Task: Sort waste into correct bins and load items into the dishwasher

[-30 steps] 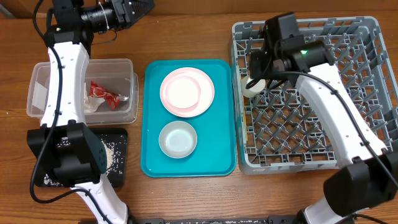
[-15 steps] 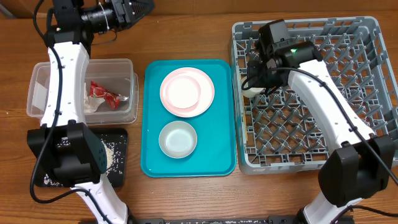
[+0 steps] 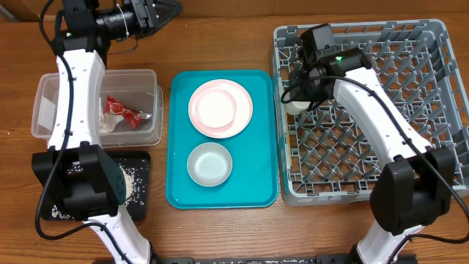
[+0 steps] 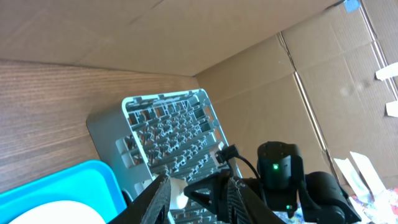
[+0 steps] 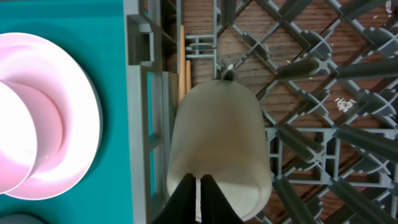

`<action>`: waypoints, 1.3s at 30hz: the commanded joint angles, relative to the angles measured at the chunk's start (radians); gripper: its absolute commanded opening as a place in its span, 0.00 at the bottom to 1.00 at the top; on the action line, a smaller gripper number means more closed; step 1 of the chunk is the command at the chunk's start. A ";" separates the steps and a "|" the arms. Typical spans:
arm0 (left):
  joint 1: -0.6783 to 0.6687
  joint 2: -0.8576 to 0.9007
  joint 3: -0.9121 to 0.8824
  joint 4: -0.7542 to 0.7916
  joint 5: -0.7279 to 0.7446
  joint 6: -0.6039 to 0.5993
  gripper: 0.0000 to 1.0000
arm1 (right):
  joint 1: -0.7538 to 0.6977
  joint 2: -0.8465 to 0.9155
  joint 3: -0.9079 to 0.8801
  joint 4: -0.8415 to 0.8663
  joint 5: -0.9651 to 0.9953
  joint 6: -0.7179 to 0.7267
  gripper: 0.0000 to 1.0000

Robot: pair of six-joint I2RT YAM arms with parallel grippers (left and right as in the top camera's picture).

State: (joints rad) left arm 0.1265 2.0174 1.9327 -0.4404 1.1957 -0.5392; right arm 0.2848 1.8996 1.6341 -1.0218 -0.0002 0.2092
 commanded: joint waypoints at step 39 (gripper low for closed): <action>0.003 0.011 0.021 -0.335 -0.424 0.023 0.30 | 0.055 0.040 0.284 -0.019 -0.215 -0.144 0.52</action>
State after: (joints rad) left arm 0.1265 2.0174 1.9366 -0.7254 0.9489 -0.5388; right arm 0.2996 1.9503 1.8965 -1.0256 -0.1478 0.1379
